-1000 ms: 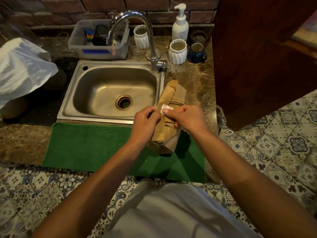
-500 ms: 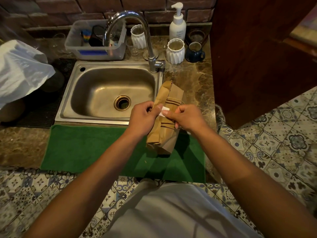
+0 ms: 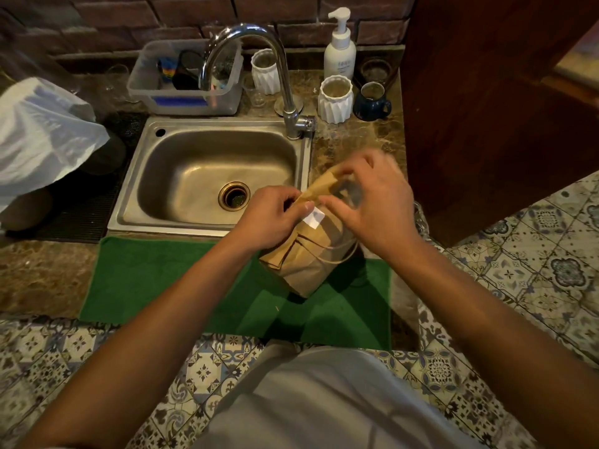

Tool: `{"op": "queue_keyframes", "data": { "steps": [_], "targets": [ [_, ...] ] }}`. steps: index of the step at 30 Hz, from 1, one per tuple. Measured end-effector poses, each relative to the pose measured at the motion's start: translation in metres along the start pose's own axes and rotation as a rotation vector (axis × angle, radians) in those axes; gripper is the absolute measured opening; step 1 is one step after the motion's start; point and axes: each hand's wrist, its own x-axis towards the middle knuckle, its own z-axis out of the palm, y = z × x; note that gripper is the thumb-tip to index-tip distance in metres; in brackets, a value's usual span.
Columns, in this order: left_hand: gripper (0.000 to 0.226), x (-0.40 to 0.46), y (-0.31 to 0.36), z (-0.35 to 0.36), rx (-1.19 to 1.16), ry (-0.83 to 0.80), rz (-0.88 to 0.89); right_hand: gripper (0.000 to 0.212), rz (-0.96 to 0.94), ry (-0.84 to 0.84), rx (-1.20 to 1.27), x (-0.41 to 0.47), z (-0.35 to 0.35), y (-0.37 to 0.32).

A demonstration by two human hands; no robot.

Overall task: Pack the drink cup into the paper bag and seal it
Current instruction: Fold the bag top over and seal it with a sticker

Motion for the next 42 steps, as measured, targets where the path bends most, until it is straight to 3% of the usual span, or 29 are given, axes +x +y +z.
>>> {"op": "queue_keyframes", "data": {
  "steps": [2,3,5,8,11,15,20,25,32,42],
  "targets": [
    [0.016,0.005,0.007,-0.005,0.075,-0.076,0.080,0.069,-0.161,-0.119,-0.164,0.016,-0.009,0.004],
    [0.015,0.008,0.010,-0.006,0.104,-0.108,0.118,0.069,-0.205,-0.233,-0.223,0.024,-0.013,0.005],
    [0.014,0.014,0.014,-0.009,0.158,-0.145,0.189,0.053,-0.226,-0.420,-0.272,0.036,-0.016,0.009],
    [0.017,0.019,0.017,-0.009,0.216,-0.159,0.269,0.028,-0.198,-0.527,-0.217,0.042,-0.012,0.009],
    [0.021,0.018,0.015,-0.006,0.199,-0.133,0.253,0.038,-0.111,-0.625,-0.082,0.044,-0.006,0.015],
    [0.040,0.010,0.009,-0.007,0.277,-0.089,0.218,0.035,0.023,-0.648,0.057,0.042,-0.003,0.031],
    [0.027,0.010,0.011,-0.004,0.258,-0.114,0.229,0.027,0.029,-0.675,0.061,0.044,-0.001,0.033],
    [0.027,0.014,0.014,-0.003,0.215,-0.161,0.206,0.026,-0.078,-0.701,-0.035,0.045,-0.004,0.025],
    [0.034,0.015,0.018,-0.004,0.231,-0.187,0.300,0.029,-0.067,-0.680,0.012,0.042,-0.006,0.028],
    [0.029,0.013,0.018,0.002,0.248,-0.169,0.377,0.043,-0.113,-0.781,-0.182,0.042,0.009,0.037]
  ]
}}
